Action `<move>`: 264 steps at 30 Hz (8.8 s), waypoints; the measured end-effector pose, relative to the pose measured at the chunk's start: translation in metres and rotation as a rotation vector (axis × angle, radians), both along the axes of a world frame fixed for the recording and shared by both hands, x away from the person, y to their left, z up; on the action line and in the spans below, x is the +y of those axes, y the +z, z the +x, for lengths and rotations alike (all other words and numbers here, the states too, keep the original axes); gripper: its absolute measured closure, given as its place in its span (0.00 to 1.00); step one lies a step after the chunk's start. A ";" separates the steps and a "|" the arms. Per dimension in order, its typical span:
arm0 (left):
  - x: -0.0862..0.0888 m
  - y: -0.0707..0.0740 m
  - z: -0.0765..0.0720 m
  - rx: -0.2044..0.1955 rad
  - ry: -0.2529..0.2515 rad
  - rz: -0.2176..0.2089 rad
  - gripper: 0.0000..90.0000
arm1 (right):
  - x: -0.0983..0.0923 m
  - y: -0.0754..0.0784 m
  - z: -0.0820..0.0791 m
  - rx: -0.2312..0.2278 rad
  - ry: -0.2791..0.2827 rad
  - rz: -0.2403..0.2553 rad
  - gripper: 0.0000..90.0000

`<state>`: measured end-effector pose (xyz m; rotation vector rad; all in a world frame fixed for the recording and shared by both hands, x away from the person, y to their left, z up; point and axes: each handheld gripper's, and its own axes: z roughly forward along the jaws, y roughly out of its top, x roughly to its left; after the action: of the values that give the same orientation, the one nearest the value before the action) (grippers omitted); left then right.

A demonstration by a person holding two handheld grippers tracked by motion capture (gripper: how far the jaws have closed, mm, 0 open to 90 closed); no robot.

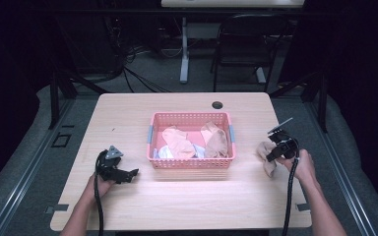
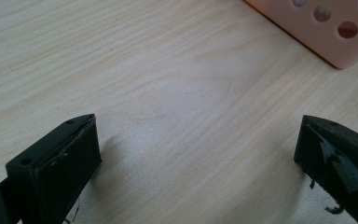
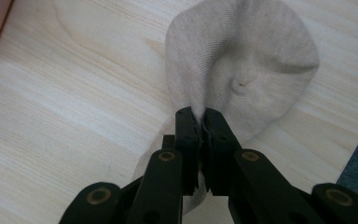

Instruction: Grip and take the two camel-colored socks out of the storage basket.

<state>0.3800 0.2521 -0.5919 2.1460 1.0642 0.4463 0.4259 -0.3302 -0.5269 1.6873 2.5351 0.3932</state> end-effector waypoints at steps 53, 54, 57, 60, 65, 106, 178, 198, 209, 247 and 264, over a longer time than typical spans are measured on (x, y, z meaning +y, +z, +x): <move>0.000 0.000 0.000 0.000 0.000 0.002 0.00 | 0.058 0.095 -0.016 -0.125 0.147 0.091 0.00; 0.000 0.000 0.000 0.000 0.000 0.002 0.00 | 0.058 0.095 -0.016 -0.125 0.147 0.091 0.00; 0.000 0.000 0.000 0.000 0.001 0.001 0.00 | 0.074 0.103 -0.013 -0.125 0.185 0.076 0.00; 0.000 0.000 0.000 0.000 0.002 0.000 0.00 | 0.080 0.105 -0.011 -0.120 0.205 0.068 0.00; 0.000 0.000 0.000 0.000 -0.001 0.003 0.00 | 0.095 0.109 -0.006 -0.116 0.230 0.068 0.00; 0.000 0.000 0.000 0.001 0.000 0.002 0.00 | 0.200 0.028 0.039 0.045 0.307 -0.081 0.47; 0.000 0.000 -0.001 0.000 0.003 0.002 0.00 | 0.185 0.148 0.003 -0.230 0.362 0.032 0.92; 0.000 0.000 -0.001 0.002 0.002 0.001 0.00 | 0.165 0.176 -0.017 -0.313 0.344 0.044 0.92; -0.001 0.000 -0.001 0.000 0.003 0.000 0.00 | 0.113 0.194 -0.031 -0.358 0.259 0.054 0.92; -0.001 0.000 -0.002 0.000 0.005 -0.001 0.00 | 0.051 0.082 -0.009 -0.159 0.128 -0.029 0.92; -0.001 0.000 -0.002 0.000 0.005 0.000 0.00 | 0.058 0.023 0.001 -0.017 0.135 -0.027 0.92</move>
<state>0.3783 0.2515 -0.5919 2.1437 1.0697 0.4478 0.4269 -0.2726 -0.5042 1.5026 2.6377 0.3787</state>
